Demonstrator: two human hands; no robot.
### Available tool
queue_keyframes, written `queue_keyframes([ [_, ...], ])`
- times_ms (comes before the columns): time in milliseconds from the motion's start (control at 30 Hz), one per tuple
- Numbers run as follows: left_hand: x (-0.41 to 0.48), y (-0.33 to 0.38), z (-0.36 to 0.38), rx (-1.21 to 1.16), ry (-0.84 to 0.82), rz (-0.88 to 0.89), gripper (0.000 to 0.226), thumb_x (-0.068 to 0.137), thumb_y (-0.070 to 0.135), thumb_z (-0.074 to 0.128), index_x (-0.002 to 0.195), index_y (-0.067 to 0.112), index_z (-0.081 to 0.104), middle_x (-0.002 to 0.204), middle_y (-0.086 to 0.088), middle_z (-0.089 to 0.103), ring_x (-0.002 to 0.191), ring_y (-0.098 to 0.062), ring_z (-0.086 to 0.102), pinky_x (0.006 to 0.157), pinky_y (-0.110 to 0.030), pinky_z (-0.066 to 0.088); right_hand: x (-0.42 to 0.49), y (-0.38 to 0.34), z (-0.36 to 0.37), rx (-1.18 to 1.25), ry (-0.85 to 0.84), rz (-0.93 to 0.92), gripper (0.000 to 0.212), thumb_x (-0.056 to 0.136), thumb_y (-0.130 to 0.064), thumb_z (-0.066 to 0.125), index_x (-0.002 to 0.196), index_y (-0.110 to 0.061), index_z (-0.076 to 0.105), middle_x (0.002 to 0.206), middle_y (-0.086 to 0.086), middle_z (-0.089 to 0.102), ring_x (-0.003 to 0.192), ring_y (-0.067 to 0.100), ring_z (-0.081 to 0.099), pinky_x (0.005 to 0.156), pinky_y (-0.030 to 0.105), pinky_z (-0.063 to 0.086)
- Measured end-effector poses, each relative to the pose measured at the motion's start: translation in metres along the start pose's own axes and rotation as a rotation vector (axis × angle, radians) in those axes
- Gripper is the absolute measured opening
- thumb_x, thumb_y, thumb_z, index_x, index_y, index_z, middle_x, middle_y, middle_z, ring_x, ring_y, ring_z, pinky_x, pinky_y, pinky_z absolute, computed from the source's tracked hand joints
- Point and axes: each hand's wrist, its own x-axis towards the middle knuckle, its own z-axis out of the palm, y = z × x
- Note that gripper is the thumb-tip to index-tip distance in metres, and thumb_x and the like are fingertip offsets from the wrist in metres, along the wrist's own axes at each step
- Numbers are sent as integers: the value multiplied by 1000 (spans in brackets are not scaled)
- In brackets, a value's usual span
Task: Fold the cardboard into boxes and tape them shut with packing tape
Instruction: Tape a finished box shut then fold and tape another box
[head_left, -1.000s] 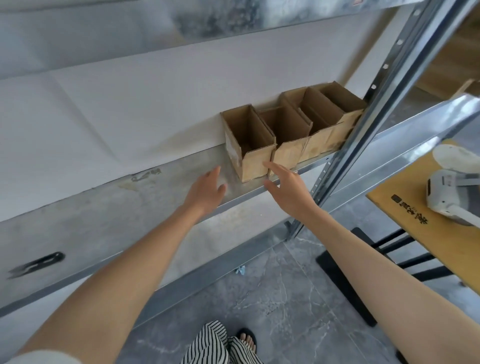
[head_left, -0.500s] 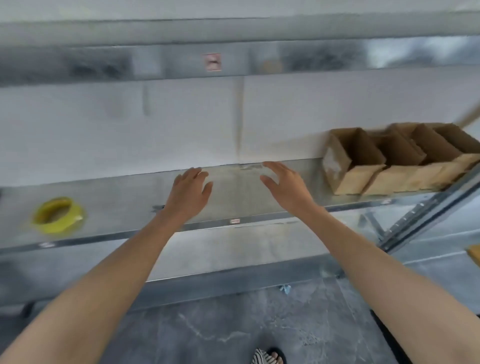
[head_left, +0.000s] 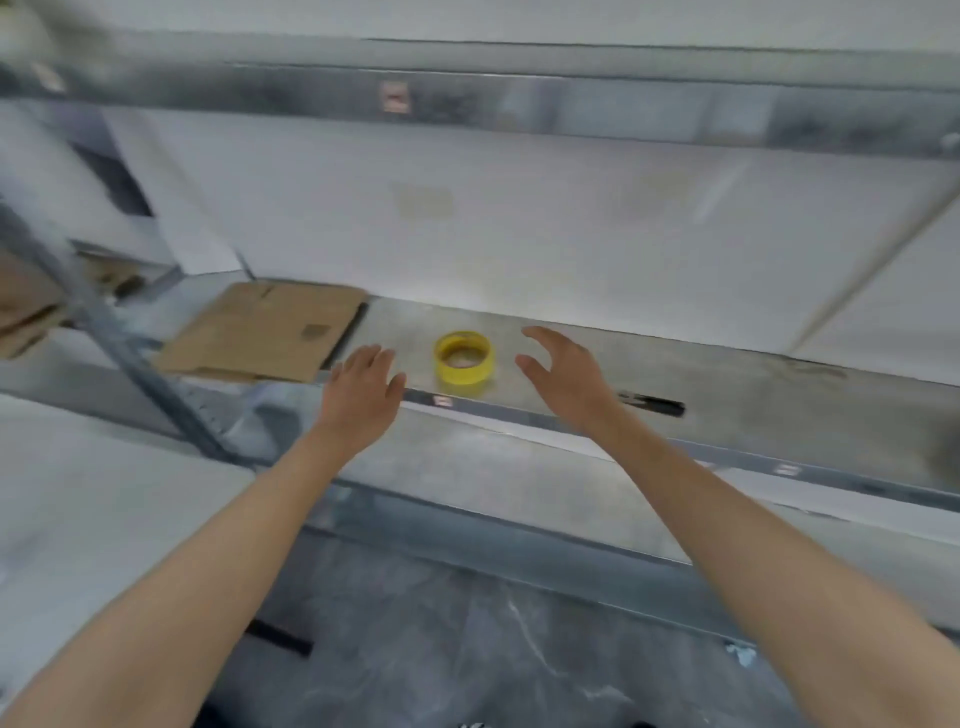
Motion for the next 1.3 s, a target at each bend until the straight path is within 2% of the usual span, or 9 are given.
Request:
queue_keyframes([
  [100,-16,-65,-14,16,-10,-100,39,99,22,42,131,1,47,136,-17,48,128,-34,41,105,-46,29,17,-41,44,49,-89,-41,37,93,-23,55,130,-16,54,133,3,56,121,21,51,98,24,34],
  [167,-26,-101,-21,24,-3,-172,36,98,21,42,125,-1,49,131,-18,51,122,-35,45,101,-46,33,29,-63,71,96,-160,-44,38,92,-23,56,129,-16,54,129,4,56,120,22,53,101,28,38],
  [500,-23,-219,-29,25,2,-386,26,97,19,42,109,-2,51,110,-19,56,101,-39,53,89,-46,36,111,-122,175,53,-368,-97,51,96,-25,50,144,-12,36,149,8,38,136,21,34,108,26,24],
  [633,17,-262,-30,30,-28,-434,29,97,23,41,117,4,48,117,-14,54,108,-36,52,92,-45,37,155,-136,210,70,-455,-60,56,95,-29,52,145,-12,34,148,9,38,134,23,37,107,30,30],
  [733,54,-286,-32,15,-73,-473,32,98,24,37,122,5,45,123,-13,50,110,-34,50,94,-44,36,189,-141,232,64,-459,-25,52,94,-28,52,142,-15,39,140,7,46,125,23,46,96,30,37],
  [867,95,-310,-23,-36,-154,-503,34,95,31,35,121,11,44,127,-10,49,115,-31,47,97,-44,35,221,-144,250,109,-426,57,48,90,-25,55,136,-20,45,124,7,50,110,20,48,82,25,36],
  [1000,128,-329,-14,-29,-216,-552,54,97,46,34,137,12,35,141,-12,40,128,-31,39,106,-49,29,237,-144,262,71,-400,154,57,86,-39,59,137,-25,37,130,8,40,121,26,36,97,39,38],
  [1167,151,-359,-2,-57,-264,-566,74,92,60,38,149,18,16,151,-16,27,138,-36,26,111,-53,22,240,-148,272,111,-347,275,66,85,-44,61,141,-26,32,131,6,38,120,25,40,100,42,40],
  [1300,160,-368,0,-144,-246,-610,81,87,63,46,150,22,15,148,-18,30,137,-37,27,112,-54,21,236,-158,279,168,-305,333,64,87,-36,62,142,-24,31,127,5,38,102,17,44,84,28,40],
])
